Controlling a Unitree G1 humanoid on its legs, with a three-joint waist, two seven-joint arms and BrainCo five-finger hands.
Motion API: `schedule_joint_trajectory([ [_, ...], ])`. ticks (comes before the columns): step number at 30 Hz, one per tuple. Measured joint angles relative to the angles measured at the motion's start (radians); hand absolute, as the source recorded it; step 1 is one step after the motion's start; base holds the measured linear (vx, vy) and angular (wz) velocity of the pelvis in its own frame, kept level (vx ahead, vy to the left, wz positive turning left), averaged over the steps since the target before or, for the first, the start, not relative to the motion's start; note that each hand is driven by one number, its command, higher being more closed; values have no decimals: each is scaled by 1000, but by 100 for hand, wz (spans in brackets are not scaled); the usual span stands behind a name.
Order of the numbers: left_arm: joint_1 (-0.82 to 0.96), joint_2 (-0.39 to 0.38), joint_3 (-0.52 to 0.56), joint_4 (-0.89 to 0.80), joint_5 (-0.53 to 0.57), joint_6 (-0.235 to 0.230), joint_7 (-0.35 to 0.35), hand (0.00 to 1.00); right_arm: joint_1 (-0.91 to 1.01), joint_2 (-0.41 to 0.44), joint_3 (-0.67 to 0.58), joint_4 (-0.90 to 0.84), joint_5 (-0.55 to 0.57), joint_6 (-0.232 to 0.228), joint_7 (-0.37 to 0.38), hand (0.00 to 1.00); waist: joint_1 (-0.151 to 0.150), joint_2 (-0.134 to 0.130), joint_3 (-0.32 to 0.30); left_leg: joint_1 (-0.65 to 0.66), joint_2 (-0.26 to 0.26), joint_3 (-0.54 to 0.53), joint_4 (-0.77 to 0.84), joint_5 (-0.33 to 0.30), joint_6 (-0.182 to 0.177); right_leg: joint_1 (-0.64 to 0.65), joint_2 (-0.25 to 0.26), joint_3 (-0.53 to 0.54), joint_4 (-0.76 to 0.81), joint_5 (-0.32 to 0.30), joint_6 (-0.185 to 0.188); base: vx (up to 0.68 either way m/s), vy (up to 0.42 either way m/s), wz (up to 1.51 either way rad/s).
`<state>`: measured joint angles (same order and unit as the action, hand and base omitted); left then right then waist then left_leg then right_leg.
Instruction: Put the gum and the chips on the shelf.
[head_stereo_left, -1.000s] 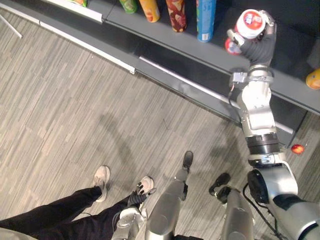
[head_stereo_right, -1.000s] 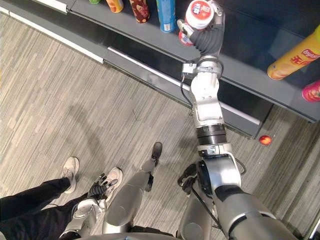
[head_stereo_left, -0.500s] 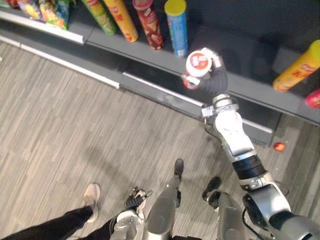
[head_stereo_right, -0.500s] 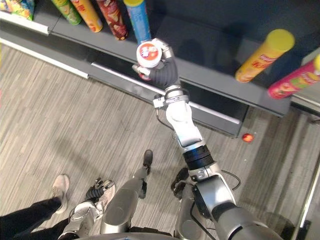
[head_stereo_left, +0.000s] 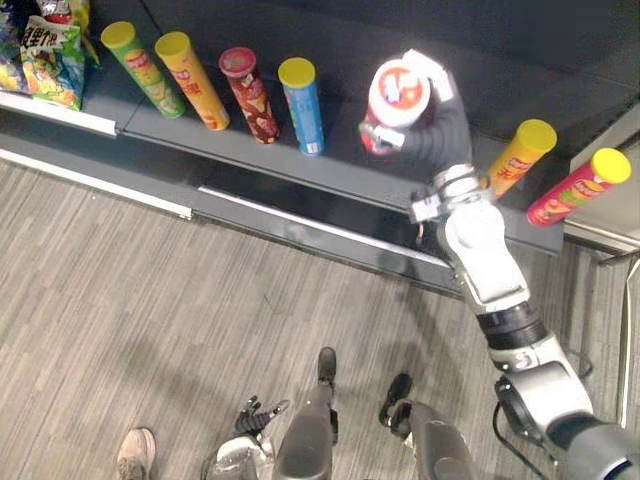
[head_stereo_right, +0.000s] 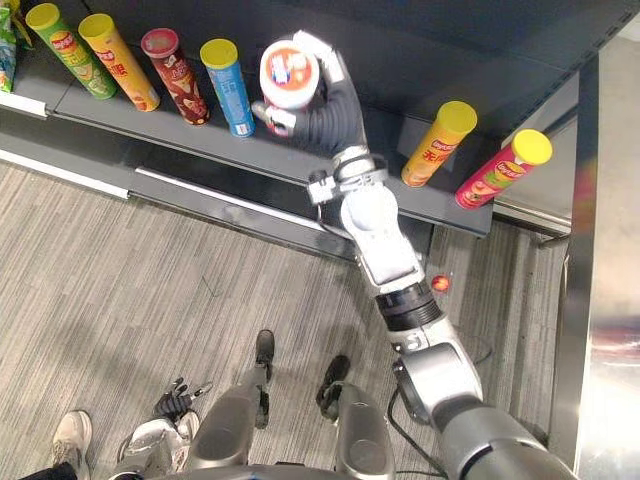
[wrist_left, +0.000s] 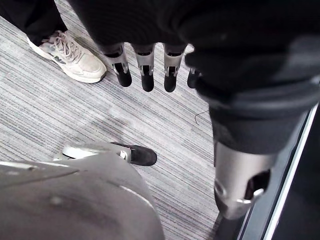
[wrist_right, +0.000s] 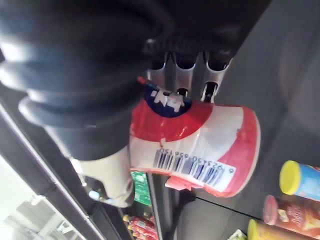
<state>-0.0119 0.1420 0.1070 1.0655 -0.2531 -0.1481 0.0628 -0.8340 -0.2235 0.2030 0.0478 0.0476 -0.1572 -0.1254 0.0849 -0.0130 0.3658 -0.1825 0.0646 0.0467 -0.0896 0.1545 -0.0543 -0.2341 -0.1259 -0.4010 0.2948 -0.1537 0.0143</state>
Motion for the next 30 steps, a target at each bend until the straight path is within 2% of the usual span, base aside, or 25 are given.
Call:
schedule_joint_trajectory([
  [5,9,-4,25,10,0,7,0,0,-70,-5,0,-6,6,0,-6,100,-1,-3,-25,10,4,6,-4,-2,-3,13,8,7,-18,7,1,38,-6,-5],
  [20,14,-4,75,9,0,28,0,0,-226,-10,3,-64,51,0,-19,100,-3,-37,-49,28,23,33,-5,-9,-11,43,41,29,-76,42,-7,15,-5,-5],
  [24,18,-3,90,9,0,29,-1,0,-254,-39,3,-63,53,0,-19,100,-2,-52,-59,29,27,35,-5,-10,-13,47,46,30,-92,47,-7,1,-2,-1],
  [30,31,3,97,7,0,29,-1,0,-333,-62,0,24,73,2,-33,100,-4,-69,-70,32,35,50,-5,-10,-13,55,60,44,-116,67,-13,15,-19,-8],
])
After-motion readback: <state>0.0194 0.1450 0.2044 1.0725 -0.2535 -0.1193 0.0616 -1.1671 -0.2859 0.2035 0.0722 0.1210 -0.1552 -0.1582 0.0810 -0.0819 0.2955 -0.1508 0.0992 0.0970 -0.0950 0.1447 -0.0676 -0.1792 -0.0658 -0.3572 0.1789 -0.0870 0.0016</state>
